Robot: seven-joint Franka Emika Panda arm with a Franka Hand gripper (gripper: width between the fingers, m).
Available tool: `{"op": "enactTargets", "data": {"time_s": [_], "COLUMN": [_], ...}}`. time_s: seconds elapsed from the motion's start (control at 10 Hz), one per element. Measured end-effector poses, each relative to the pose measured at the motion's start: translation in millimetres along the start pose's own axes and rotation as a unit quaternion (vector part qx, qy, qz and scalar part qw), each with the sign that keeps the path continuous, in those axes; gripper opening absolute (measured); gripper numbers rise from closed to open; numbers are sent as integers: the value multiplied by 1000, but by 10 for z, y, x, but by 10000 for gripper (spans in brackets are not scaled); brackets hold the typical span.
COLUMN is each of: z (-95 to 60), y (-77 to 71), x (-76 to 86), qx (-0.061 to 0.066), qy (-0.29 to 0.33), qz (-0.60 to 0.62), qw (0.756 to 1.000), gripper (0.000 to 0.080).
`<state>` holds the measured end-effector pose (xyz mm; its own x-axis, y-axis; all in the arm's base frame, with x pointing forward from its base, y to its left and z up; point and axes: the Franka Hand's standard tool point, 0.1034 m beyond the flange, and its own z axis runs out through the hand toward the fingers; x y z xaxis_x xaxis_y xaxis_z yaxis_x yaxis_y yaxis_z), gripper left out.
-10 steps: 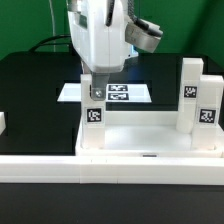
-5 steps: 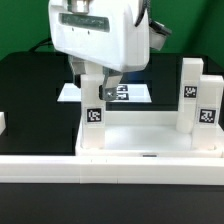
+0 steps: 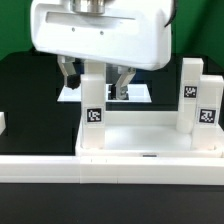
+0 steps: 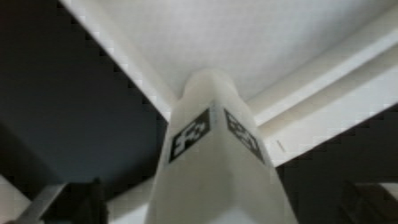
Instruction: Assemble desk
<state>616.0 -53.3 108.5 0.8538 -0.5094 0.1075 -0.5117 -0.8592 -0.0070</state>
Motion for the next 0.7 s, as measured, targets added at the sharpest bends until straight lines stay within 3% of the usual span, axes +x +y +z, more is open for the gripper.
{"op": "enactTargets", "data": {"time_s": [0.7], "z": [0], "y": [13], "x": [7], "qx": [-7], "qy": [1], "qz": [-223], "qw": [975], "gripper": [649]}}
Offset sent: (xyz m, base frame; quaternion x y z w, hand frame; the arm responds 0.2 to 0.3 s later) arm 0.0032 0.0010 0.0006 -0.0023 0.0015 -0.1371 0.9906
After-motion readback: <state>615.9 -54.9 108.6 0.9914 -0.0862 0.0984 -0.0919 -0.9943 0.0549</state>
